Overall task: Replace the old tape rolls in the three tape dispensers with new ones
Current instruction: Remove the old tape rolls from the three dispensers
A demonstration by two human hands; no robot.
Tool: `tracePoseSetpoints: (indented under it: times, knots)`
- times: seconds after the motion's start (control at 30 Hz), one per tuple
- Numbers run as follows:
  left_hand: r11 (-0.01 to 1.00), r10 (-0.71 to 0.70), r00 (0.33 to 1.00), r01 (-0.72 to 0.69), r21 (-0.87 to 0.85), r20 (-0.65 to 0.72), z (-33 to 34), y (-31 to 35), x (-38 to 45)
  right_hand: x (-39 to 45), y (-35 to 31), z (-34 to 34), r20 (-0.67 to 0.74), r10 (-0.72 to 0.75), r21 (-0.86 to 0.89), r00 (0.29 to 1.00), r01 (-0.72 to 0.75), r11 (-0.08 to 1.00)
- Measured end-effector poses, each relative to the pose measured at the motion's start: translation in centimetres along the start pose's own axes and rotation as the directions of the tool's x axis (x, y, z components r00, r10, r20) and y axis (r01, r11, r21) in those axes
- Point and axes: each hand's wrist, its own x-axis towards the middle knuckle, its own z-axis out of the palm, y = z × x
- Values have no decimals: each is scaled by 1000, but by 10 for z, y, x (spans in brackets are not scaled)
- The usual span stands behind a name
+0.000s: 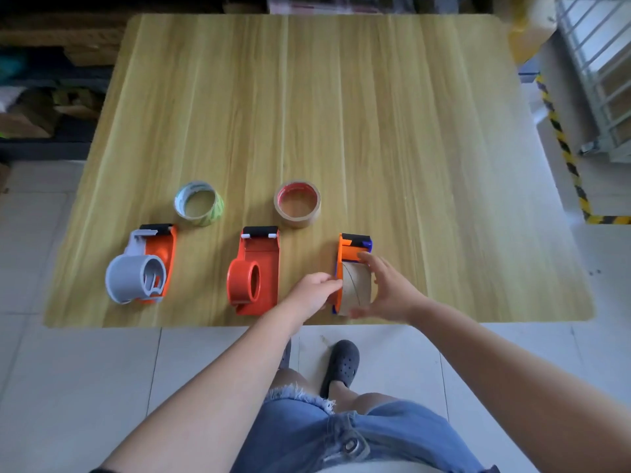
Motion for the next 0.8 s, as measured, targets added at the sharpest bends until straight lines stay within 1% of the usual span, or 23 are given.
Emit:
tracePoseSetpoints:
  times: [0.17, 0.23, 0.33, 0.43, 0.67, 0.8]
  knots:
    - [990, -1, 1000, 5, -138, 31, 5, -2, 2, 1, 15, 12, -8, 22, 55, 1000, -21, 998]
    - [990, 3, 1000, 1, -141, 25, 5, -1, 3, 3, 17, 14, -29, 35, 115, 999, -31, 993]
    - [993, 37, 999, -39, -109, -25, 5, 3, 5, 7, 19, 13, -42, 56, 191, 998, -47, 980]
    - [991, 48, 997, -54, -123, -54, 5, 7, 6, 9, 18, 9, -41, 50, 267, 998, -38, 963]
    - [983, 70, 993, -85, -160, -98, 10, 12, 4, 10, 18, 1, 16, 49, 398, 999, -51, 916]
    - [987, 61, 986, -83, -136, -156, 7, 12, 5, 5, 20, -5, 39, 59, 522, 997, -71, 850]
